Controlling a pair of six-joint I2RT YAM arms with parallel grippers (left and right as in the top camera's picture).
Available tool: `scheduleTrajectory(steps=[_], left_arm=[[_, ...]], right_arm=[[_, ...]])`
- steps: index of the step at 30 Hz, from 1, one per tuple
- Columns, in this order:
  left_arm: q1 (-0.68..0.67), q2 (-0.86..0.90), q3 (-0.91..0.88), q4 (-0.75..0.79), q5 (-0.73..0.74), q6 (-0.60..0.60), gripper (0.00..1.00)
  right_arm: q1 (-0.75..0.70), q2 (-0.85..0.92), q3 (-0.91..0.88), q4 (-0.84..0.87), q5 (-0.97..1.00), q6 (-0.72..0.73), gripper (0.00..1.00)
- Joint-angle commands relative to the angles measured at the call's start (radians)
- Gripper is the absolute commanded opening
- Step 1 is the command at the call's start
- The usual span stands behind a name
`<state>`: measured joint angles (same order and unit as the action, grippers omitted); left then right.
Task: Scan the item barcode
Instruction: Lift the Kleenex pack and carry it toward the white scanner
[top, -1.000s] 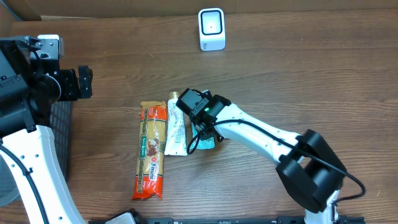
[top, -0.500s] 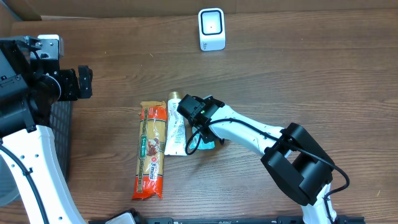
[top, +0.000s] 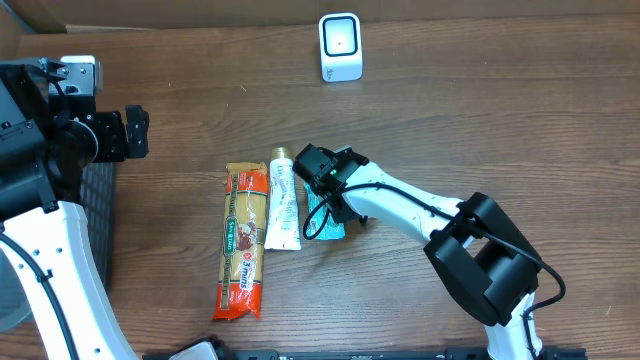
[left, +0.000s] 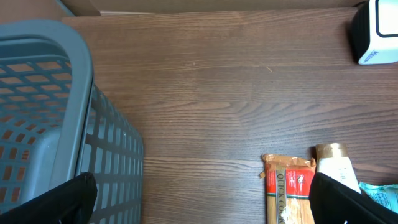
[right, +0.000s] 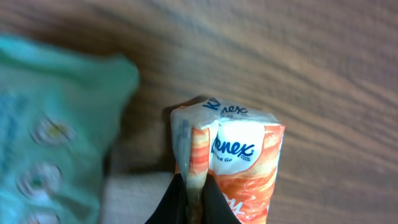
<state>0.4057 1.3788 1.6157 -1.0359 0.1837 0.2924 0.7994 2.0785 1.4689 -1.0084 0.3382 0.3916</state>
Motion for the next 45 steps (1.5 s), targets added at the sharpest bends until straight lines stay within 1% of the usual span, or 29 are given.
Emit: scheduleTrajectory(steps=[1,2,6,8,10,12,13,15,18,19,24,27,31,35,40,42,45], left_arm=[[0.0,0.002,0.014,0.0,0.008,0.018,1.0],[0.0,0.001,0.014,0.0,0.008,0.019,1.0],[0.0,0.001,0.014,-0.001,0.008,0.019,1.0],[0.0,0.001,0.014,-0.001,0.008,0.019,1.0],[0.0,0.002,0.014,-0.001,0.008,0.019,1.0],[0.0,0.001,0.014,-0.001,0.008,0.019,1.0],[0.0,0.001,0.014,-0.001,0.008,0.019,1.0],[0.0,0.001,0.014,-0.001,0.008,0.019,1.0],[0.0,0.001,0.014,-0.001,0.008,0.019,1.0],[0.0,0.002,0.014,-0.001,0.008,0.019,1.0],[0.0,0.001,0.014,-0.001,0.008,0.018,1.0],[0.0,0.001,0.014,-0.001,0.008,0.019,1.0],[0.0,0.001,0.014,-0.001,0.008,0.018,1.0],[0.0,0.002,0.014,-0.001,0.008,0.018,1.0],[0.0,0.001,0.014,-0.001,0.008,0.019,1.0],[0.0,0.001,0.014,-0.001,0.008,0.019,1.0],[0.0,0.002,0.014,-0.001,0.008,0.019,1.0]], right_arm=[[-0.041,-0.055,0.079,-0.047,-0.135,-0.032,0.04],[-0.056,-0.08,0.092,-0.05,-0.194,-0.056,0.04],[-0.164,-0.201,0.098,-0.026,-0.54,-0.114,0.04],[-0.237,-0.226,0.097,-0.026,-0.739,-0.164,0.04],[-0.307,-0.226,0.087,-0.029,-0.94,-0.244,0.04],[-0.367,-0.222,0.05,-0.014,-1.102,-0.318,0.04],[-0.397,-0.221,0.017,0.006,-1.17,-0.344,0.04],[-0.443,-0.22,-0.054,0.068,-1.249,-0.356,0.04],[-0.496,-0.219,-0.167,0.199,-1.343,-0.348,0.04],[-0.514,-0.219,-0.215,0.266,-1.371,-0.325,0.04],[-0.564,-0.209,-0.379,0.527,-1.363,-0.191,0.04],[-0.566,-0.19,-0.42,0.59,-1.311,-0.125,0.04],[-0.57,-0.134,-0.429,0.576,-1.199,-0.068,0.05],[-0.591,-0.122,-0.428,0.531,-1.083,-0.046,0.12],[-0.628,-0.122,-0.427,0.486,-1.008,-0.048,0.21],[-0.645,-0.122,-0.415,0.457,-0.987,-0.077,0.22],[-0.661,-0.124,-0.361,0.367,-0.947,-0.15,0.27]])
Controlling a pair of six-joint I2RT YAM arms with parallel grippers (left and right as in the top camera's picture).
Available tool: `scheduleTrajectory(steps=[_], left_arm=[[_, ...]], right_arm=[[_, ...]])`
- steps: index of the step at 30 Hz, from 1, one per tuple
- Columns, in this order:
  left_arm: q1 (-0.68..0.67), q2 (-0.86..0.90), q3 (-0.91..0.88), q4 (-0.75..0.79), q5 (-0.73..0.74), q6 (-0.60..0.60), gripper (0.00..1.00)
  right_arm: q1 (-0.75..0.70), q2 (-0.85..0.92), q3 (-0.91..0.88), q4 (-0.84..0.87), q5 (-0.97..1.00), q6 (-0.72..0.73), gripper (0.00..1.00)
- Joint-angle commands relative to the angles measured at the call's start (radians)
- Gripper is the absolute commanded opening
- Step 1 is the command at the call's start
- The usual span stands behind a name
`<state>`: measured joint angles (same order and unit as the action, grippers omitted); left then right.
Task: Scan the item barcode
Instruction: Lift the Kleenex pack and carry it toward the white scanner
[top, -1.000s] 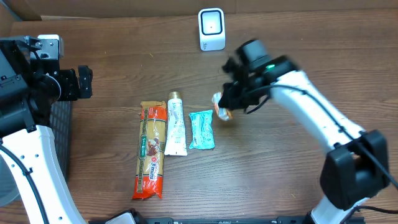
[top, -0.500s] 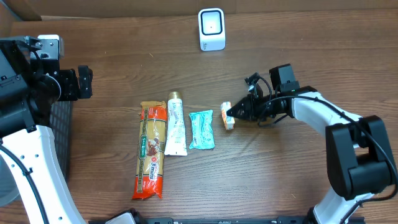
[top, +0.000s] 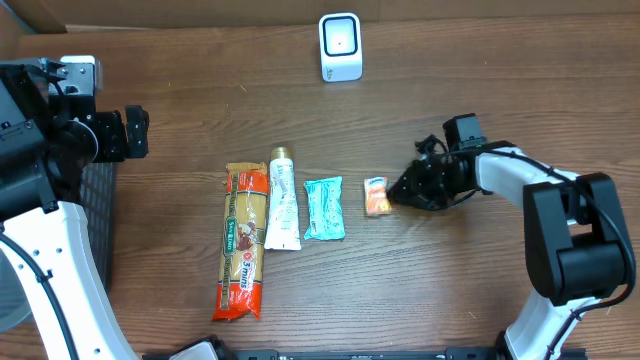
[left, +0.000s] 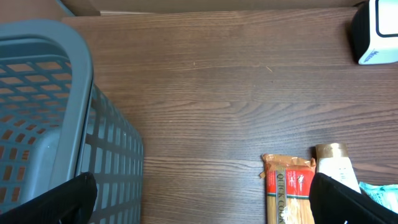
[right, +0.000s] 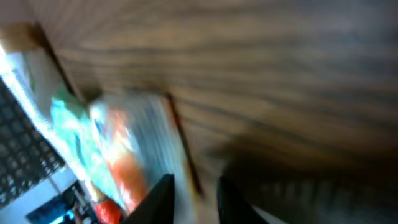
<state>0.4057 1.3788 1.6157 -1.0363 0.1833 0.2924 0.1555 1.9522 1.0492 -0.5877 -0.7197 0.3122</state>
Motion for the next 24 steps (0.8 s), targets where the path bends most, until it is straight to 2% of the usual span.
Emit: scheduleTrajectory(steps=[1,7,9,11,19,24], left_arm=[[0.0,0.001,0.014,0.0,0.009,0.019,1.0],[0.0,0.001,0.014,0.0,0.008,0.018,1.0],[0.0,0.002,0.014,0.0,0.008,0.019,1.0],[0.0,0.001,0.014,0.0,0.009,0.019,1.0],[0.0,0.002,0.014,0.0,0.009,0.019,1.0],[0.0,0.002,0.014,0.0,0.009,0.019,1.0]], right_arm=[[-0.018,-0.001,0.089,-0.097,0.127,-0.1,0.29],[-0.016,-0.007,0.279,-0.352,0.135,-0.25,0.39],[-0.013,-0.007,0.314,-0.405,0.133,-0.287,0.52],[-0.006,-0.007,0.312,-0.414,0.13,-0.295,0.57],[0.079,-0.006,0.204,-0.297,0.13,-0.308,0.57],[0.133,-0.005,0.147,-0.217,0.134,-0.275,0.52]])
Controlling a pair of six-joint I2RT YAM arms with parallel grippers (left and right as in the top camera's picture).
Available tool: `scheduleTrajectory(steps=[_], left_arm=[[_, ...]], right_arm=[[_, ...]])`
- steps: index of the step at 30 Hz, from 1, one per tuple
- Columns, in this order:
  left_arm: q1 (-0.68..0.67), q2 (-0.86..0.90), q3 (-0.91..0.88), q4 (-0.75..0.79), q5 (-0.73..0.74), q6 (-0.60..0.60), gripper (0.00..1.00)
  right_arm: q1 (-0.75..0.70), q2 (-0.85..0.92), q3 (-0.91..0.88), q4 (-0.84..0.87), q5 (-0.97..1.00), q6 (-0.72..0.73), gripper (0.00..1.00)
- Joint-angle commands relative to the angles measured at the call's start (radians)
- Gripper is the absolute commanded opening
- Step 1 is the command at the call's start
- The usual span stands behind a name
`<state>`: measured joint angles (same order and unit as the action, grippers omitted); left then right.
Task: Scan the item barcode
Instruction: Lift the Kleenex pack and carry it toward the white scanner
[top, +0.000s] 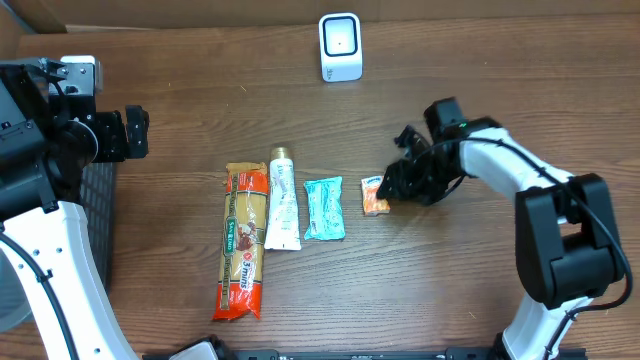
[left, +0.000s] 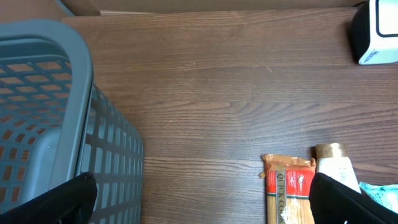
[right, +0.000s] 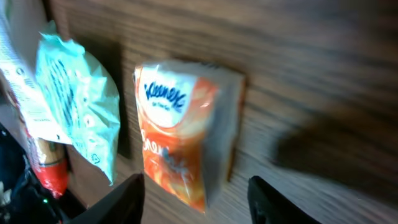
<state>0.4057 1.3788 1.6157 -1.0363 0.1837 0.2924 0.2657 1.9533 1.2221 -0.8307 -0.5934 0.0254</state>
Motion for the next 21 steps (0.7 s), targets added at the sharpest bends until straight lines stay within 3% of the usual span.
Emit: scheduleTrajectory(steps=[1,8,12,17,21], left_arm=[[0.0,0.001,0.014,0.0,0.008,0.018,1.0],[0.0,0.002,0.014,0.0,0.008,0.018,1.0],[0.0,0.001,0.014,0.0,0.008,0.019,1.0],[0.0,0.002,0.014,0.0,0.008,0.019,1.0],[0.0,0.002,0.014,0.0,0.008,0.019,1.0]], right_arm=[[0.029,-0.006,-0.032,0.037,0.014,0.021,0.5],[0.039,-0.004,-0.059,0.121,0.062,0.106,0.33],[0.036,-0.004,-0.058,0.138,0.045,0.106,0.04],[0.012,-0.034,-0.009,0.087,-0.142,0.097,0.04],[-0.033,-0.103,0.072,-0.024,-0.33,0.008,0.04]])
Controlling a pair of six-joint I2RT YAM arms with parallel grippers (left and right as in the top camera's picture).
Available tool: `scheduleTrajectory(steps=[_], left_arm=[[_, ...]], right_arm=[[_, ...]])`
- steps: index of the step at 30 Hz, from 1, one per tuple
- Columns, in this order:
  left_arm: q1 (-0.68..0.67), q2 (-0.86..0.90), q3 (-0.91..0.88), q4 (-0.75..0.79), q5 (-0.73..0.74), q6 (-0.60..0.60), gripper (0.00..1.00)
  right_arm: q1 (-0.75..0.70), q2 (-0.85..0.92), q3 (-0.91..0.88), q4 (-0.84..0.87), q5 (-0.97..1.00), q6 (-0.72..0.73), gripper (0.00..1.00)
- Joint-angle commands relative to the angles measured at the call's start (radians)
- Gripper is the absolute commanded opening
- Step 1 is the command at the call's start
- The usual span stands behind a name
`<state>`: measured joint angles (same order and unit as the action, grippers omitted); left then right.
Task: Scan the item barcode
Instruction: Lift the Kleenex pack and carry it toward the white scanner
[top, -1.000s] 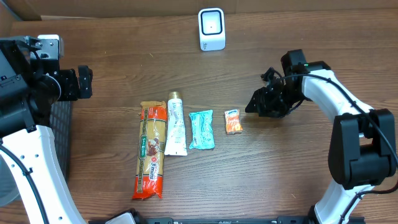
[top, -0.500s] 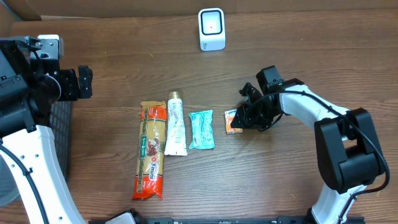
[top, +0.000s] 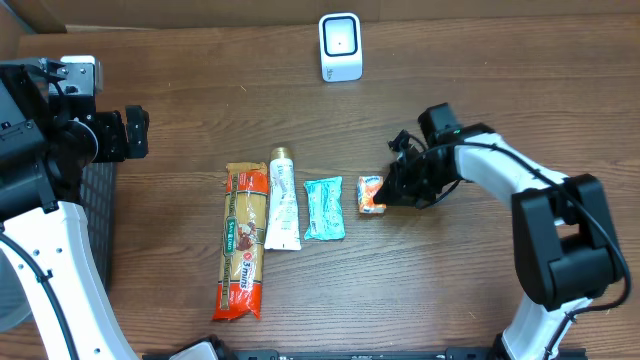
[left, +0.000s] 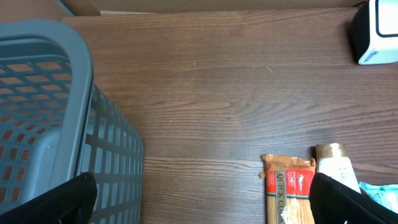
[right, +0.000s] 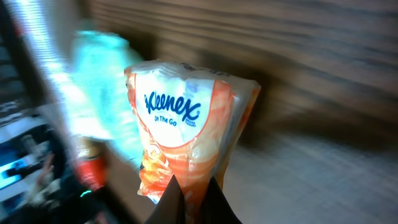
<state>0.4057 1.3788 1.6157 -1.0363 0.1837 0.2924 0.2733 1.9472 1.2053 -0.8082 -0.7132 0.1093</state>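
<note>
An orange-and-white Kleenex tissue pack (top: 370, 194) sits right of centre on the table, and it fills the right wrist view (right: 189, 118). My right gripper (top: 387, 189) (right: 191, 186) is shut on the pack's lower edge, its dark fingertips pinching the wrapper. The white barcode scanner (top: 340, 46) (left: 376, 28) stands at the far edge, well apart from the pack. My left gripper (left: 205, 208) hangs open at the far left over the basket's rim, holding nothing. No barcode shows on the pack.
Left of the tissue pack lie a teal packet (top: 323, 208), a white tube (top: 283, 202) and a long pasta pack (top: 243, 243) in a row. A grey mesh basket (left: 43, 118) stands at the table's left edge.
My right gripper stood open beside the tissue pack; now its fingers are shut on the pack's edge. The pack has shifted slightly left. The left arm has not moved.
First my right gripper was shut on the tissue pack close beside the teal packet. Then the pack lay further right on the table, with the gripper off it to the right. The gripper then stood open at the pack, and now it grips it again.
</note>
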Motion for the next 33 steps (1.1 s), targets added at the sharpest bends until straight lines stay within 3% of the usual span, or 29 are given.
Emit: scheduleTrajectory(steps=[1,6,13,17,24,28,33], left_arm=[[0.0,0.002,0.014,0.0,0.008,0.019,1.0],[0.0,0.002,0.014,0.0,0.008,0.018,1.0],[0.0,0.002,0.014,0.0,0.008,0.018,1.0],[0.0,0.002,0.014,-0.002,0.008,0.019,1.0],[0.0,0.002,0.014,-0.003,0.008,0.019,1.0],[0.0,0.002,0.014,-0.003,0.008,0.019,1.0],[0.0,0.002,0.014,-0.003,0.008,0.018,1.0]], right_arm=[[-0.053,-0.114,0.114,-0.086,-0.263,-0.106,0.04],[-0.094,-0.187,0.221,-0.264,-0.366,-0.198,0.04],[-0.092,-0.281,0.293,-0.383,-0.315,-0.211,0.03],[-0.069,-0.284,0.452,-0.513,-0.048,-0.117,0.03],[0.113,-0.198,0.85,-0.595,0.663,0.11,0.03],[0.231,-0.053,0.978,-0.513,1.061,0.127,0.03],[0.25,0.153,1.015,-0.297,1.254,0.064,0.03]])
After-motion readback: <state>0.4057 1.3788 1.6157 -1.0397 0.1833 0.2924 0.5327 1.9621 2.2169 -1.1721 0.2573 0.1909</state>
